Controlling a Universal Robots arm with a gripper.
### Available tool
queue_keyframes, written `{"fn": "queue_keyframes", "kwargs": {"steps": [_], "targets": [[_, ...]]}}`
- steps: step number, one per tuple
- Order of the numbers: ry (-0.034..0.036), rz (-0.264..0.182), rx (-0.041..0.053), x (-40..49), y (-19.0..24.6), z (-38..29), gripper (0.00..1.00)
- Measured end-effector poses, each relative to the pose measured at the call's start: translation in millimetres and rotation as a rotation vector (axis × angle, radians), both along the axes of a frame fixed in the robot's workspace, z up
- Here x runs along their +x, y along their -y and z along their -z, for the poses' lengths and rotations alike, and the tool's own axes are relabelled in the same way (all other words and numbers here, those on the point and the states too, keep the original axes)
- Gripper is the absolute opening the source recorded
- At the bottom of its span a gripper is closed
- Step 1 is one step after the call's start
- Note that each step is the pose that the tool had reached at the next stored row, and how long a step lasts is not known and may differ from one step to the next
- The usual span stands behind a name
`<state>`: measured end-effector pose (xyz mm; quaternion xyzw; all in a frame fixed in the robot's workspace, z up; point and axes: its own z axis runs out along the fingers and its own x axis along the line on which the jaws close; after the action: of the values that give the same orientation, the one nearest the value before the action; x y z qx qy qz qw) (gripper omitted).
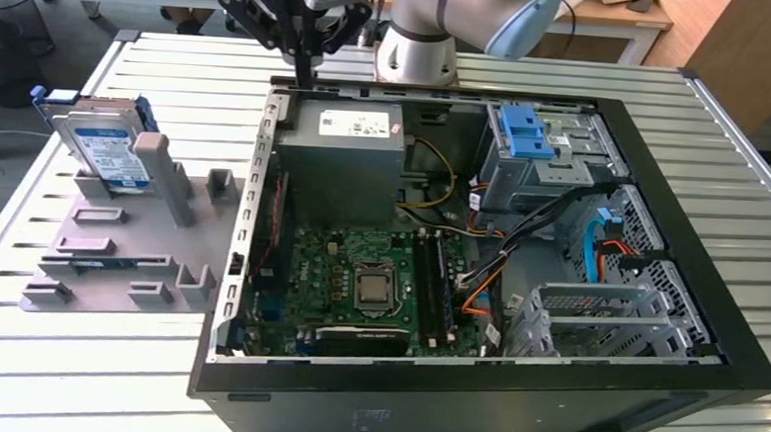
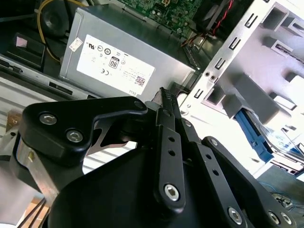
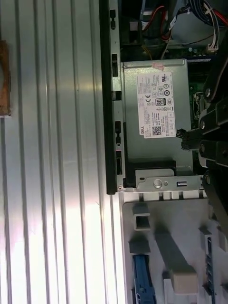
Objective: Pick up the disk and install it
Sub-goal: 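Reach for the disk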
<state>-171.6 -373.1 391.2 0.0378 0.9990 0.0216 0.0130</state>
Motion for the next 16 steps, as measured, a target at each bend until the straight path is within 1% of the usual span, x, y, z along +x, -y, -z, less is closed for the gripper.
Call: {"fn": "queue_keyframes", "kwargs": {"steps": [4,10,13,14,16], "targets": [[0.0001,0.0,0.0001,-2.8,-4.2,0.1,0.11],[0.0001,0.0,0.0001,-3.1,-4.5,0.1,0.11],[0.0001,0.0,0.0,-5.7,-4.9,0.2,0.11],[0.0,0.0,-0.0021,-7.1,-5.6,0.2,0.11],[0.0001,0.0,-0.0138,-9.1,-7.6,0.4,0.11]]}}
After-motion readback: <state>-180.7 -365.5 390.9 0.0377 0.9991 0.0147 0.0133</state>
